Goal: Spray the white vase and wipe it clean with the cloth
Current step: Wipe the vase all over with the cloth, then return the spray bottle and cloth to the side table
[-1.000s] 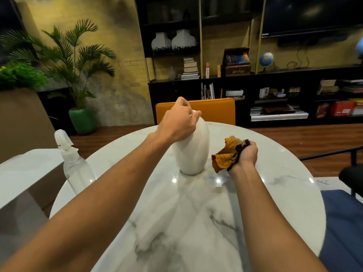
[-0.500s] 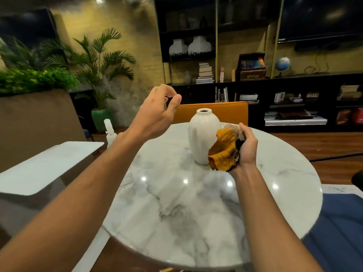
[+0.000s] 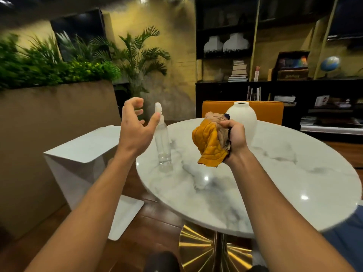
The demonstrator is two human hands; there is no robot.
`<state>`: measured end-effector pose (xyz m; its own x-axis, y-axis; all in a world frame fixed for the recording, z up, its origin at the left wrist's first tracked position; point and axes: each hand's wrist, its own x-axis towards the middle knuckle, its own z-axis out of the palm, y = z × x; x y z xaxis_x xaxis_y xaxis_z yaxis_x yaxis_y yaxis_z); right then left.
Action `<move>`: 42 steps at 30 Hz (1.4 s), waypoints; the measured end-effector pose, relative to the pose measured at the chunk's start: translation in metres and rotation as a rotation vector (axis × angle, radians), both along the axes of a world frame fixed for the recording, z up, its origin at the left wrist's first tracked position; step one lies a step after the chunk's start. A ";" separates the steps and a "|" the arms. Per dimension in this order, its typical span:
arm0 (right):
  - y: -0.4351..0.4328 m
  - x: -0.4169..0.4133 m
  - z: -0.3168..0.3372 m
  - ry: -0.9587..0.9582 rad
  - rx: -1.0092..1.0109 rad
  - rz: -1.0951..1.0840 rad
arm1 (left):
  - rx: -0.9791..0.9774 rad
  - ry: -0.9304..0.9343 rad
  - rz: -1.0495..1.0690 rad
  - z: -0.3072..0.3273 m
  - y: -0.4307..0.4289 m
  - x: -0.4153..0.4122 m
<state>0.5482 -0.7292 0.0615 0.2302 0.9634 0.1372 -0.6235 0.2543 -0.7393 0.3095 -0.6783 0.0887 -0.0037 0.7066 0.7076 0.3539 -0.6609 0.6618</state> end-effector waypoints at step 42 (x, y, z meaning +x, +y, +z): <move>0.220 -0.118 0.257 -0.322 -0.454 0.406 | -0.841 0.062 -0.076 0.185 0.139 -0.128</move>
<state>0.4301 -0.5095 0.3184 -0.1453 0.9430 -0.2995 -0.3350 -0.3317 -0.8819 0.1813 -0.5396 0.2737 0.0868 0.9946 -0.0564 0.3801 0.0193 0.9247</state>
